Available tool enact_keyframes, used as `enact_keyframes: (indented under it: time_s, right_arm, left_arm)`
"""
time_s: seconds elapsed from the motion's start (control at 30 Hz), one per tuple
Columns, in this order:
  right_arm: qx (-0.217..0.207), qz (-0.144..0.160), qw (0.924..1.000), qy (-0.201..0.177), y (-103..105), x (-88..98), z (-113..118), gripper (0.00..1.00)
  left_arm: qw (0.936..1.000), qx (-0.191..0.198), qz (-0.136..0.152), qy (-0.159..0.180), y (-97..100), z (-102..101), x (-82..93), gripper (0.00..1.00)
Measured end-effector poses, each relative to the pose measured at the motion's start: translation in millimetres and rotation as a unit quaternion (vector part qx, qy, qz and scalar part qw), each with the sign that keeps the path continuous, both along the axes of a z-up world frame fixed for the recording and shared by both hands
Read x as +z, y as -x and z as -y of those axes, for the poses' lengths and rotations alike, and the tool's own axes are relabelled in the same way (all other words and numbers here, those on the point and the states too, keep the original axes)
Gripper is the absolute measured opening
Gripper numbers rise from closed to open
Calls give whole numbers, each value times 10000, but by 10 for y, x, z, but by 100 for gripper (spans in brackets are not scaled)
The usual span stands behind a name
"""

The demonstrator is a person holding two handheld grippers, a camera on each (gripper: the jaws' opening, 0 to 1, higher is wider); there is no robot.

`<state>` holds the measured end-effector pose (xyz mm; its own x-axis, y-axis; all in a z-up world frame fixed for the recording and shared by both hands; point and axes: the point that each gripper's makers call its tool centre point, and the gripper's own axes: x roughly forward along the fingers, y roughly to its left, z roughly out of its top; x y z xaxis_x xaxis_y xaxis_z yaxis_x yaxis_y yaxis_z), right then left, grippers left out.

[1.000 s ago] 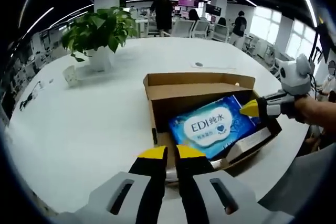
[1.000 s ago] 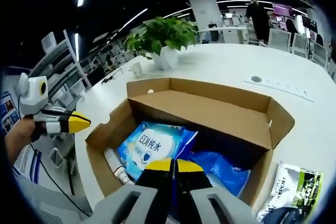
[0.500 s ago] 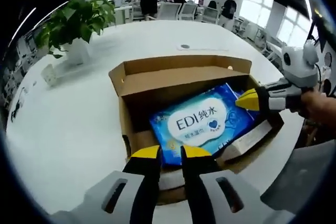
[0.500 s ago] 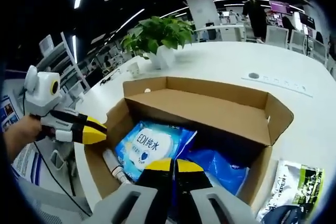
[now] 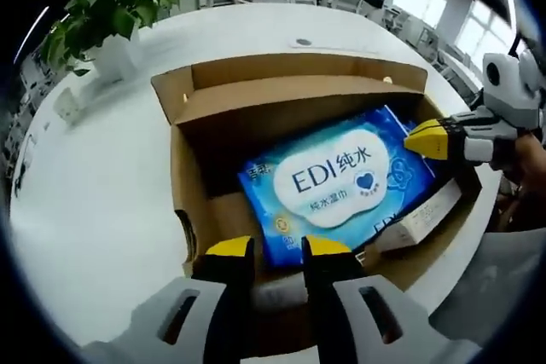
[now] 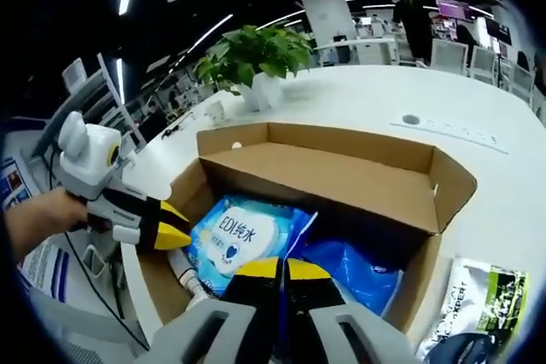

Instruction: Operate the shoe box by opening the lid, removing the specified soft item, and placing it in the target area until the item is outside and the box remains undamaged.

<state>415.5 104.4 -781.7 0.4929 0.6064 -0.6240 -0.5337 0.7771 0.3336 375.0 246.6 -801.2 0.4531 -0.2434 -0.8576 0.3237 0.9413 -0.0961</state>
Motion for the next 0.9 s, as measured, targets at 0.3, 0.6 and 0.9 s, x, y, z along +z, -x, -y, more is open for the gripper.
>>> enact_keyframes:
  time_s: [0.3,0.6,0.9]
  right_arm:
    - [-40,-38,10000,-62,-2,-23,11,0]
    - [-83,-63,9999,-123,-5,-36,19,0]
    - [-119,-95,9997,-179,2,-39,23,0]
  left_arm:
    - [9997,-148,102,-165,-50,-1,32,15]
    - [9995,-212,-105,-204,-42,54,-86,13]
    - [9979,-395,-156,-484,-52,7,-209,7]
